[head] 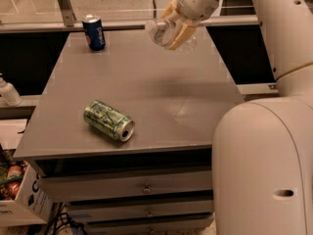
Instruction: Place water bottle upright
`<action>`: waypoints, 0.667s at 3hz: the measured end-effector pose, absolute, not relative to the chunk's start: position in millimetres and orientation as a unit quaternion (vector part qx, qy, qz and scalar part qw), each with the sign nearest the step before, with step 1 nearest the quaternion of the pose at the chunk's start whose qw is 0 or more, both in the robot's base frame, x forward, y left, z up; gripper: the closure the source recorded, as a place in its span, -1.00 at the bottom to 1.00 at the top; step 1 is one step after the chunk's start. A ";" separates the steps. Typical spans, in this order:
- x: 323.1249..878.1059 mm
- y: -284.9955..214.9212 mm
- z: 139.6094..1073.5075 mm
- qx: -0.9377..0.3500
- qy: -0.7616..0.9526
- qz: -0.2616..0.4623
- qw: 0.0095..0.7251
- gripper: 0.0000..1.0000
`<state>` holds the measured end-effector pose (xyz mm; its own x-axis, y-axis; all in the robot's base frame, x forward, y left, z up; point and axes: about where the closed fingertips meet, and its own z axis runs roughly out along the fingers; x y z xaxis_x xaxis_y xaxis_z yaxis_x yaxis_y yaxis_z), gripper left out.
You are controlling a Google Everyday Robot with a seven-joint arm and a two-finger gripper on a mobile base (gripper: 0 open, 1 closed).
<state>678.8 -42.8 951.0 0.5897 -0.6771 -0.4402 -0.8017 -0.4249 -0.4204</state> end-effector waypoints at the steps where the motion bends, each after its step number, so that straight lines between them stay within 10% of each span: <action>1: 661.0 -28.1 970.9 -0.792 0.465 0.185 0.349 1.00; 2: 644.9 -12.7 988.9 -0.739 0.484 0.275 0.379 1.00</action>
Offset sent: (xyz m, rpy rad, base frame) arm -0.0721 0.0280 0.0620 0.4492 0.5037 -0.0569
